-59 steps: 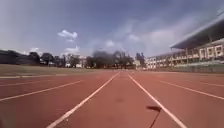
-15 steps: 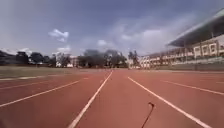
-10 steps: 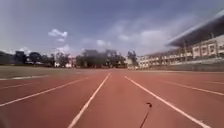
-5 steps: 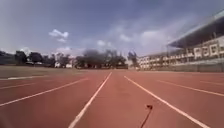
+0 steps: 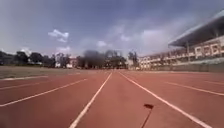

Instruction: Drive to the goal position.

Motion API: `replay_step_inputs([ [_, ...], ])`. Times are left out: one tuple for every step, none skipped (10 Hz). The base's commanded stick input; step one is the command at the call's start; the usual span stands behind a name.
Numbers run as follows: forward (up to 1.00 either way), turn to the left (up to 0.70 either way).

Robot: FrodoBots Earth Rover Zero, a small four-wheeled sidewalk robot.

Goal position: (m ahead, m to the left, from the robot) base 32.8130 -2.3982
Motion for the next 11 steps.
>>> replay_step_inputs([
  [0.70,0.00],
  [0.70,0.00],
  [0.70,0.00],
  [0.70,0.00],
  [0.70,0.00],
  [0.70,0.00],
  [0.70,0.00],
  [0.70,0.00],
  [0.70,0.00],
  [0.70,0.00],
  [0.70,0.00],
])
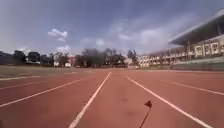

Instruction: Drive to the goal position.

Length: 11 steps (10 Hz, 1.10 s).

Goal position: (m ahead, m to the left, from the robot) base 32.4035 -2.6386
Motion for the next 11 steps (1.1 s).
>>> replay_step_inputs([
  [0.70,0.00],
  [0.70,0.00],
  [0.70,0.00],
  [0.70,0.00],
  [0.70,0.00],
  [0.70,0.00],
  [0.70,0.00],
  [0.70,0.00],
  [0.70,0.00],
  [0.70,0.00],
  [0.70,0.00],
])
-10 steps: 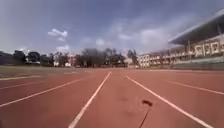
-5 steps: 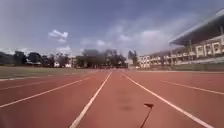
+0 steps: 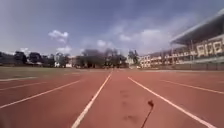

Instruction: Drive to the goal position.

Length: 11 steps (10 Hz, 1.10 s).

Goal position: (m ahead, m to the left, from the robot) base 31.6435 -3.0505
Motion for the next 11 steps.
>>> replay_step_inputs([
  [0.70,0.00],
  [0.70,0.00],
  [0.70,0.00],
  [0.70,0.00],
  [0.70,0.00],
  [0.70,0.00],
  [0.70,0.00],
  [0.70,0.00],
  [0.70,0.00],
  [0.70,0.00],
  [0.70,0.00],
])
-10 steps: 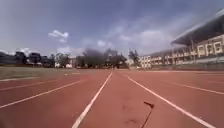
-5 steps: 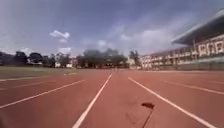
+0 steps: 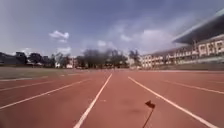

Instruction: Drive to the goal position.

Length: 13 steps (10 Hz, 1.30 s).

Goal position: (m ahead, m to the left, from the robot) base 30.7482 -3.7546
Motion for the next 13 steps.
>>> replay_step_inputs([
  [0.70,-0.35],
  [0.70,-0.35],
  [0.70,0.00],
  [0.70,0.00],
  [0.70,0.00],
  [0.70,0.00],
  [0.70,0.00],
  [0.70,0.00],
  [0.70,0.00],
  [0.70,0.00],
  [0.70,0.00],
  [0.70,0.00],
  [0.70,0.00],
])
